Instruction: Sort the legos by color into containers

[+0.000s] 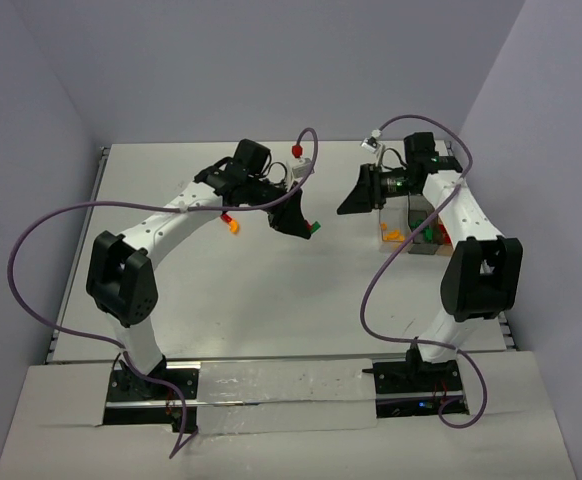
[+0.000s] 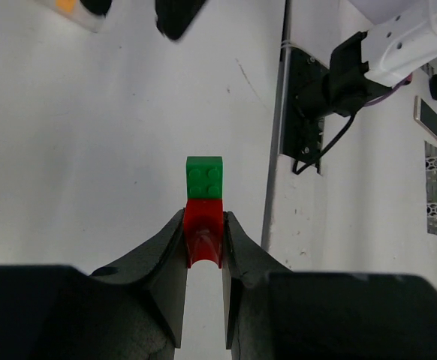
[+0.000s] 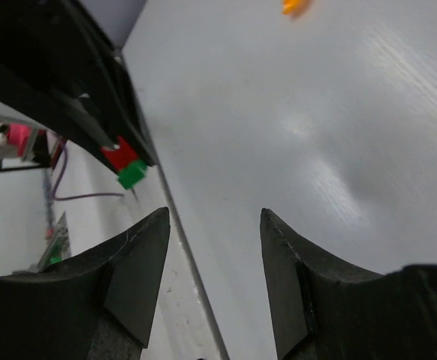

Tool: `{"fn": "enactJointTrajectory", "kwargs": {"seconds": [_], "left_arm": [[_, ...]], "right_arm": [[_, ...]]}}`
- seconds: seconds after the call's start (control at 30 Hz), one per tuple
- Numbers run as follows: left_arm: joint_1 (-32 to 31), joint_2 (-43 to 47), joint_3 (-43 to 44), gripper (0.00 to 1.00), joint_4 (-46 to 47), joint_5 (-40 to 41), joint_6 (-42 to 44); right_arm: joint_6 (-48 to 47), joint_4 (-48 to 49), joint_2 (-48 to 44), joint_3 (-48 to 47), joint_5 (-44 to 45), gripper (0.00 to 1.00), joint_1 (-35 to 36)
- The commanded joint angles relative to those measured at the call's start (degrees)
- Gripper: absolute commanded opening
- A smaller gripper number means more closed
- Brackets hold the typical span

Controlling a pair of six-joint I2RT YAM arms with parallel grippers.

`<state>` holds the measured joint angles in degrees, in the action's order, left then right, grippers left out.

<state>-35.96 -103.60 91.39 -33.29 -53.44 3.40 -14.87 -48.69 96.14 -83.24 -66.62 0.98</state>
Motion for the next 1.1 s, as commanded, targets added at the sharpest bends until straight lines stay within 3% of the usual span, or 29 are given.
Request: {"fn": "enactJointTrajectory", "kwargs": {"seconds": [0.0, 0.17, 0.4, 0.5, 0.73, 0.93, 1.07], "left_arm": [[-0.17, 3.23, -0.07, 0.0, 0.5, -5.78, -0.24], [-0.25, 3.21, -0.08, 0.0, 0.42, -6.34, -0.5], [-0.26, 3.14, -0.52, 0.0, 0.61, -7.02, -0.77], [-0.28, 3.06, -0.25, 0.0, 0.68, -6.73, -0.94], [-0.27, 2.63, 0.35, 0.0, 0.77, -6.58, -1.37], [-0.26, 2.44, 0.31, 0.0, 0.77, -6.67, -1.38], [-0.34, 2.7, -0.35, 0.0, 1.04, -6.59, -1.65]], "right_arm": [[0.47, 0.54, -1.67, -1.21, -10.66, 0.64, 3.73], [-9.58, -10.68, 1.1, -4.36, -13.93, 0.72, 6.85], [-18.6, -21.01, 5.35, -9.22, -13.71, 0.68, 9.1], [-17.73, -19.83, 5.2, -8.6, -12.04, 0.65, 9.59], [-4.49, -3.17, -1.32, -0.93, -6.9, 0.56, 11.29], [-3.85, -2.44, -1.31, -0.69, -6.35, 0.41, 11.94], [-3.5, -1.85, -1.4, -0.78, -6.86, 0.39, 12.03]]}}
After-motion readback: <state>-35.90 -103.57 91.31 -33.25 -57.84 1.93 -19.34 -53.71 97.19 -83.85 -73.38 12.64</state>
